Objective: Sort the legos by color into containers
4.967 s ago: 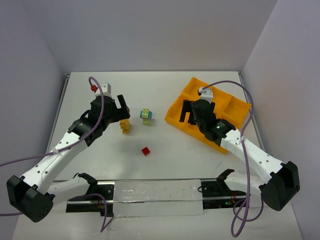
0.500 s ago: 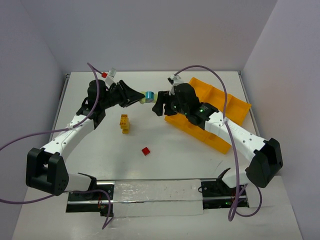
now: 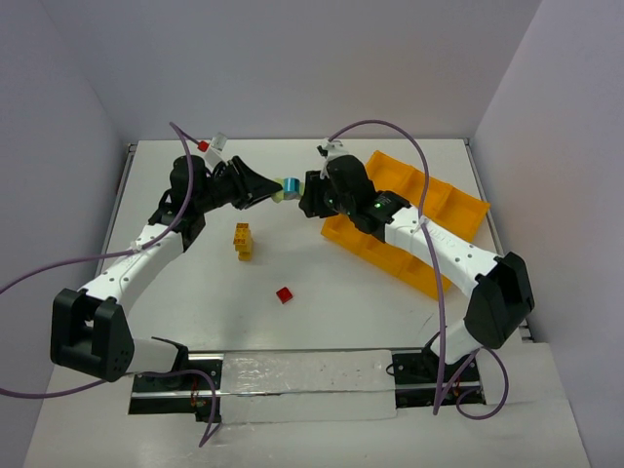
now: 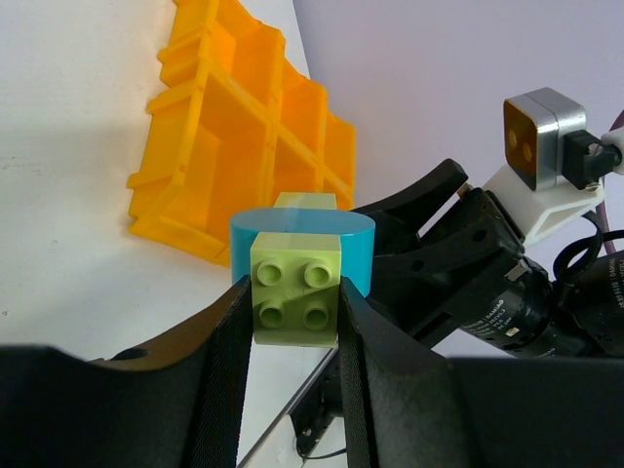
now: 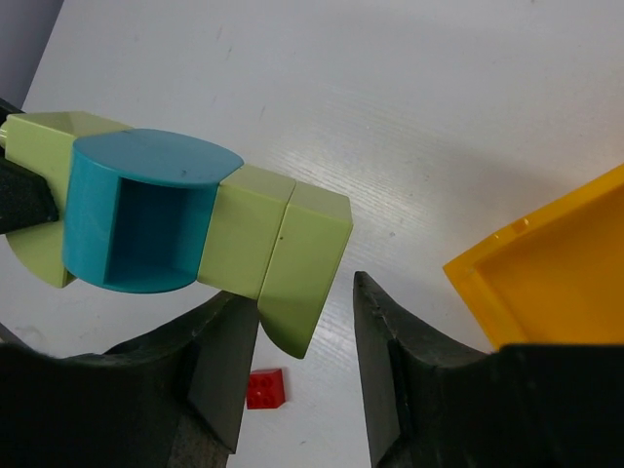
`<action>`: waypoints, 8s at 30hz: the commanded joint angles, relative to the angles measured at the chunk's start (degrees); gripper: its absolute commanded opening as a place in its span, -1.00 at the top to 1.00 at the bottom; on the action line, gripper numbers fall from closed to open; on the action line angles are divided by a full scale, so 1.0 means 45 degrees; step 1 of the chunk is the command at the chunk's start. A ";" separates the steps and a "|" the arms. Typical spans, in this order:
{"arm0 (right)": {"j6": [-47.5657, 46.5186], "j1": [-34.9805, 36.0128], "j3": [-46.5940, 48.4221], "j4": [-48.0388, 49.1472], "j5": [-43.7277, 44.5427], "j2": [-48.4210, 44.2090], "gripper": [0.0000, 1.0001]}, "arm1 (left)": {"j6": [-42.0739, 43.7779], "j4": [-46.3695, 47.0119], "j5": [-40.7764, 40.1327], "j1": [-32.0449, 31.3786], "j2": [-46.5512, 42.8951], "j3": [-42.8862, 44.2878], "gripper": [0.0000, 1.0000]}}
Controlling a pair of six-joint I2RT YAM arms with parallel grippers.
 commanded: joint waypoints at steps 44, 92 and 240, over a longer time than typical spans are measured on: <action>-0.0611 0.0170 -0.1543 0.0828 0.1769 -0.0191 1.00 | 0.2352 -0.6036 -0.4826 0.0995 -0.1764 0.1410 1.00; -0.0428 0.1696 -0.0798 0.0331 0.2945 0.2477 1.00 | 0.3666 -0.7288 -0.5110 0.0540 -0.0386 0.2810 1.00; -0.1098 0.1245 -0.2539 0.4021 0.0870 0.3675 -0.33 | 0.3585 -1.0174 -1.0556 -0.2032 -0.0457 0.4147 -0.53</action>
